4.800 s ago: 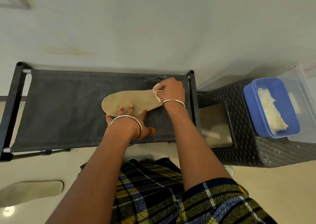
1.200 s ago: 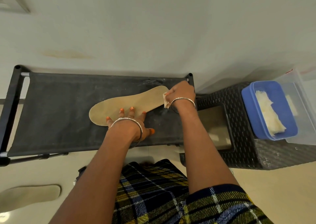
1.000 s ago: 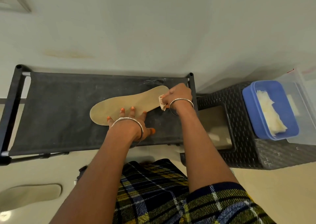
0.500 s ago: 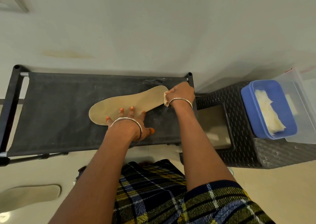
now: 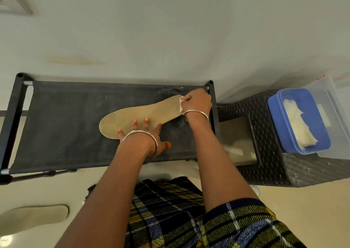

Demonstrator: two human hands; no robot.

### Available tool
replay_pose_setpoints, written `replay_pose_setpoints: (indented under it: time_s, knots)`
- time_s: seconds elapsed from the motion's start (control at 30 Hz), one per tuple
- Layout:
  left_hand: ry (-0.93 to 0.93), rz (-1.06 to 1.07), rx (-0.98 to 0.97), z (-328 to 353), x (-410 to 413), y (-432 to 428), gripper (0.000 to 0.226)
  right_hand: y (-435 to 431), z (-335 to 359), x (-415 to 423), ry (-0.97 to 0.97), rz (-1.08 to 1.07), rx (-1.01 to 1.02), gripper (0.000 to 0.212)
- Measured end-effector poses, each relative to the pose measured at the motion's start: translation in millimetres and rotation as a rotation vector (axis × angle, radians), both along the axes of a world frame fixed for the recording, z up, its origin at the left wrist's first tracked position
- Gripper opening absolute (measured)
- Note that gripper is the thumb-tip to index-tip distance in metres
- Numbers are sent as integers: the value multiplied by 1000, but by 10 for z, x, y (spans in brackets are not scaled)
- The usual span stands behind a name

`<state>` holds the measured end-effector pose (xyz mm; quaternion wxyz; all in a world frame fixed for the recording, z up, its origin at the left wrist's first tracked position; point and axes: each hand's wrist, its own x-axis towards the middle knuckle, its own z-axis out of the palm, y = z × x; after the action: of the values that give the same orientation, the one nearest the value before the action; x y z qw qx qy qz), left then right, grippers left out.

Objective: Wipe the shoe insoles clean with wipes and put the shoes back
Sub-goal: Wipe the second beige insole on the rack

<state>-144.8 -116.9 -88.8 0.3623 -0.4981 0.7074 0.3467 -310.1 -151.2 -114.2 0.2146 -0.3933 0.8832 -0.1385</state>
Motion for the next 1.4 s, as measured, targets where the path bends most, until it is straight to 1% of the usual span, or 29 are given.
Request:
replay_pose_setpoints:
  time_s: [0.07,0.17,0.23,0.27,0.33,0.4,0.47,0.57,0.63,0.7,0.77,0.87,0.93,1.0,1.13,1.2,1.27,1.37,1.4]
  knots:
    - [-2,6,1,-7,-5,0,78,1,-5,63,-14,45,22,18]
    - [-3,15,-4,-25,-9,4,78,-13,-2,160,-127,196,84,14]
    - [-2,18,-5,-30,-10,0,79,-19,3,186,-157,241,110,13]
    - [-3,17,-4,-30,-9,-2,79,-22,-1,179,-131,221,97,13]
    - [-2,15,-1,-29,-3,-3,79,-19,-12,137,-28,114,32,16]
    - [-1,12,-1,-31,2,-5,79,-3,-3,98,35,16,-23,18]
    - [-1,14,-1,-28,2,-9,78,10,-2,94,48,16,-35,20]
    - [-5,17,-4,-25,-8,-6,78,11,25,186,-3,161,-2,25]
    - [-4,15,-9,-34,-13,1,79,9,40,270,-66,268,-2,25]
    - [-5,17,-7,-45,-14,3,79,-12,29,292,-70,306,5,24]
    - [-4,19,-5,-44,-2,0,79,-17,13,243,-20,237,7,24]
    - [4,18,-4,-34,4,-4,78,13,9,106,29,13,-76,27]
    - [0,16,-7,-26,1,-4,78,27,9,95,34,-30,-92,27]
    - [-4,19,-10,-22,-9,-1,78,4,8,156,8,38,-48,28]
    - [-6,19,-10,-21,-23,7,78,-2,38,296,-111,292,-15,25]
    - [-7,22,-7,-21,-15,1,78,1,35,267,-117,330,-10,23]
    - [-3,16,-6,-14,-5,-4,78,10,28,189,-65,259,-20,25]
    - [8,1,-9,-2,11,-1,78,31,36,70,36,49,-83,28]
    - [9,-1,-10,1,15,1,78,39,42,73,57,16,-91,27]
